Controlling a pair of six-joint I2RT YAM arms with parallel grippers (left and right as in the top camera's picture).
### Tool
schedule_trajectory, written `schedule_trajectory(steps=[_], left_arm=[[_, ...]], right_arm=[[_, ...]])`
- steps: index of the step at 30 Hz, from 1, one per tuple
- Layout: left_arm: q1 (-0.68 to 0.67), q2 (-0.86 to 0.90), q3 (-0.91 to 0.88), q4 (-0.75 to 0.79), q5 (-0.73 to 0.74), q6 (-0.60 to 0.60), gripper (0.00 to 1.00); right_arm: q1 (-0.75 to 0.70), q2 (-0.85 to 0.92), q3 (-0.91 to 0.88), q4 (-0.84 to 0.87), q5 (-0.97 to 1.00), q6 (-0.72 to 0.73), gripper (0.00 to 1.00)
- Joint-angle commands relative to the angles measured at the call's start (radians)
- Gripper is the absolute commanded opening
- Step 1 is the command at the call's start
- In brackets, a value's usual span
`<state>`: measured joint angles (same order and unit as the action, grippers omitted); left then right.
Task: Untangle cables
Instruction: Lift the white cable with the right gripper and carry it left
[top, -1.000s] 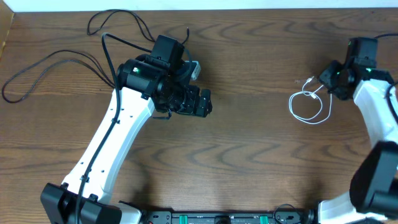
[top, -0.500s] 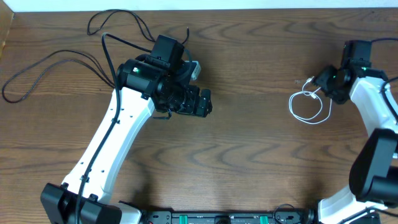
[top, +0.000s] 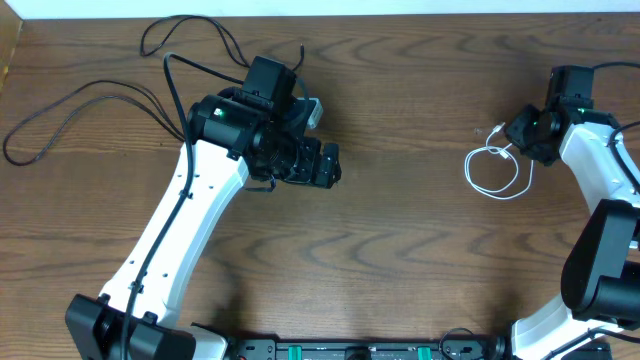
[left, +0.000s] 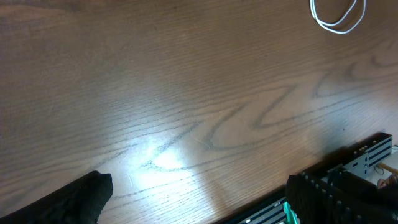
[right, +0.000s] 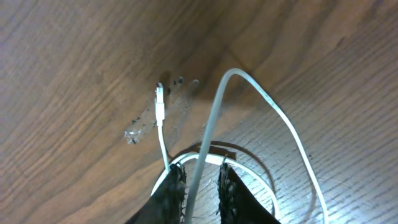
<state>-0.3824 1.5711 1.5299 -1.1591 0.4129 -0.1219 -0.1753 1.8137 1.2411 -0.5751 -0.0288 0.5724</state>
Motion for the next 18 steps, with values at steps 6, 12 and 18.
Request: schedule_trajectory(steps=[6,12,18], left_arm=[[-0.001,0.005,-0.003,-0.003,-0.006,0.021,0.95],[-0.001,0.005,-0.003,-0.003,-0.006,0.021,0.95],[-0.001,0.005,-0.003,-0.003,-0.007,0.021,0.95]], right_arm=[[0.006,-0.008,0.003,0.03,-0.034,-0.002,0.18],[0.006,-0.019,0.003,0.03,-0.034,-0.002,0.12],[0.006,-0.024,0.003,0.025,-0.057,-0.002,0.02]])
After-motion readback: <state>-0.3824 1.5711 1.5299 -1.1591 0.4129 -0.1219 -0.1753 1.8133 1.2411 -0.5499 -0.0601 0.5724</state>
